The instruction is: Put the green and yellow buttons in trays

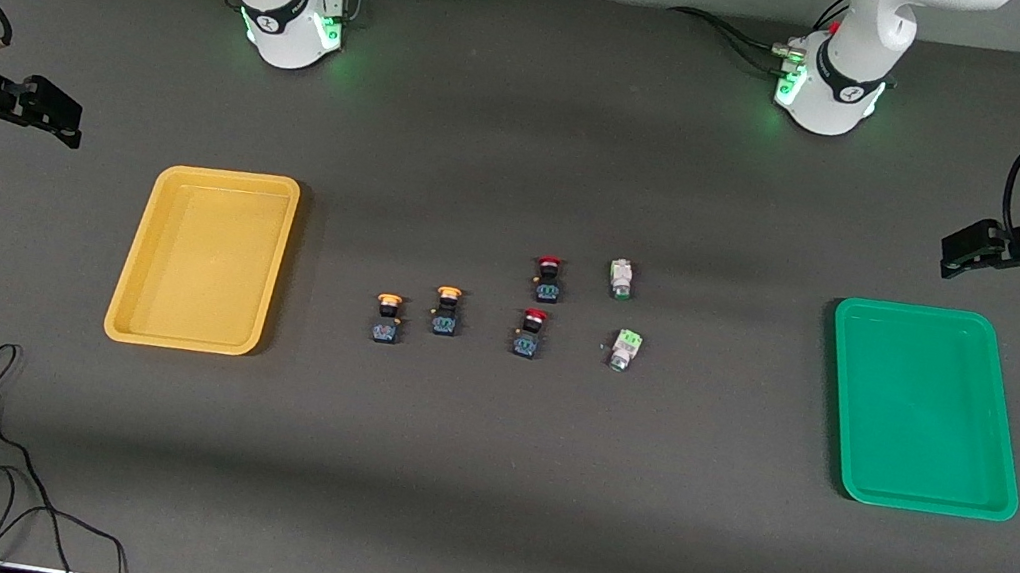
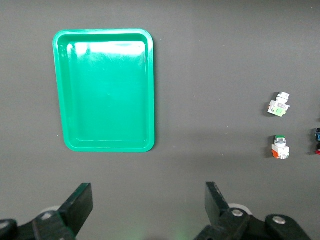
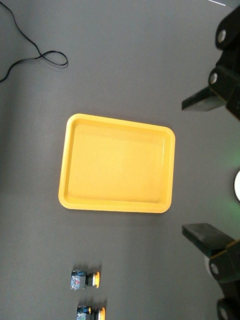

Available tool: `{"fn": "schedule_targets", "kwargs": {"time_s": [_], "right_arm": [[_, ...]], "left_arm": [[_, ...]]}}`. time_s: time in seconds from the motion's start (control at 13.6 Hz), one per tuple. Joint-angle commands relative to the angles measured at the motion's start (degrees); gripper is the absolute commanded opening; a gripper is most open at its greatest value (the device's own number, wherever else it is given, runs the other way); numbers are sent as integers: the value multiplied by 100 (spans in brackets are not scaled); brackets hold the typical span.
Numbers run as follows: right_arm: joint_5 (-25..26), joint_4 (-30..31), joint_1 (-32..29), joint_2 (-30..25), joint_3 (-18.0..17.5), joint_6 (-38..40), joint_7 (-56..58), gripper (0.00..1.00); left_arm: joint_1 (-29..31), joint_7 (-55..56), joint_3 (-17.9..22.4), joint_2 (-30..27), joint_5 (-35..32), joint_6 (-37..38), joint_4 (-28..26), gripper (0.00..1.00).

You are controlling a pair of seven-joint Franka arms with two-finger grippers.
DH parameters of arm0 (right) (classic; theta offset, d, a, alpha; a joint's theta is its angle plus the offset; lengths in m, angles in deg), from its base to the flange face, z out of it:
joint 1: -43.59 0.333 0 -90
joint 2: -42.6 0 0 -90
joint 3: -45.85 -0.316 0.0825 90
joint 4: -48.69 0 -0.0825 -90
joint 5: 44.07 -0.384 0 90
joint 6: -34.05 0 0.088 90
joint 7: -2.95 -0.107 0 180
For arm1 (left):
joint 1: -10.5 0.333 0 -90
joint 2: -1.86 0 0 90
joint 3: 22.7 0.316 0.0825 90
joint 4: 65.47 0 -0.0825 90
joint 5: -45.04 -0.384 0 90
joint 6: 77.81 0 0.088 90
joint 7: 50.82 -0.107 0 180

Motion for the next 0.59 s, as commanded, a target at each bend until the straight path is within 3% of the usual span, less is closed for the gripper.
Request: {"fn": "schedule_targets", "kwargs": {"time_s": [0.0,0.51], "right_arm": [[-112,-127,-17,64,3,91,-106,99],[-121,-162,10,91,-23,91,-115,99]], "left_arm": [[0,78,-2,-97,11,89,-36,100],[-9,78,-2,-97,11,89,-36,100]]}}
